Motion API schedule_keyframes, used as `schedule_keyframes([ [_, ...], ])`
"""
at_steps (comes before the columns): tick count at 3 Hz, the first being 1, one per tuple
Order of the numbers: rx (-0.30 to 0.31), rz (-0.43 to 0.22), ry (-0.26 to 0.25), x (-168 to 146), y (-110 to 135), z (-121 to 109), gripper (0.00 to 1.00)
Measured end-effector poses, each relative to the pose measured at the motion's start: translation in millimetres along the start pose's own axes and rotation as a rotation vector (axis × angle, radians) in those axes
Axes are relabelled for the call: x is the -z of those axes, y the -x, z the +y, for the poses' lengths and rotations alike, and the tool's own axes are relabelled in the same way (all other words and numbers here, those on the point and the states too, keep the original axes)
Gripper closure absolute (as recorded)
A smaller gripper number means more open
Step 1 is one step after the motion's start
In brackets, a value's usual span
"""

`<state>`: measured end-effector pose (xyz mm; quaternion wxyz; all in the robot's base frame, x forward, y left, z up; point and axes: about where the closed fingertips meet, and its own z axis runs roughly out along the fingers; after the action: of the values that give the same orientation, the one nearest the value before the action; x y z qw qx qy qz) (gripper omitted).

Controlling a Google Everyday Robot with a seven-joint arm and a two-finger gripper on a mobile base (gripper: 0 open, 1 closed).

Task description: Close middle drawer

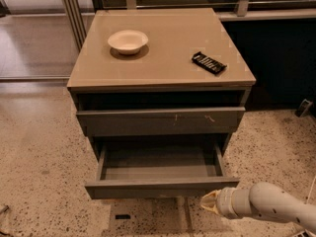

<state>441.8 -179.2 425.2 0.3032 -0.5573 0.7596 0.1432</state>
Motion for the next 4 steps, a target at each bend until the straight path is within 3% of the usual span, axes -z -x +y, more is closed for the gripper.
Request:
schedule_keyframes([
  [1,0.000,-0.005,0.006,-4.9,-2.7,3.7,1.00],
  [2,0.053,0.011,-0.022,-4.8,-2.1,6.1,1.00],
  [3,0.171,-0.001,-0.116,-7.9,1.6,1.6,1.00],
  [4,0.280,-0.034,-0.242,-8.1,10.0,-11.3,1.00],
])
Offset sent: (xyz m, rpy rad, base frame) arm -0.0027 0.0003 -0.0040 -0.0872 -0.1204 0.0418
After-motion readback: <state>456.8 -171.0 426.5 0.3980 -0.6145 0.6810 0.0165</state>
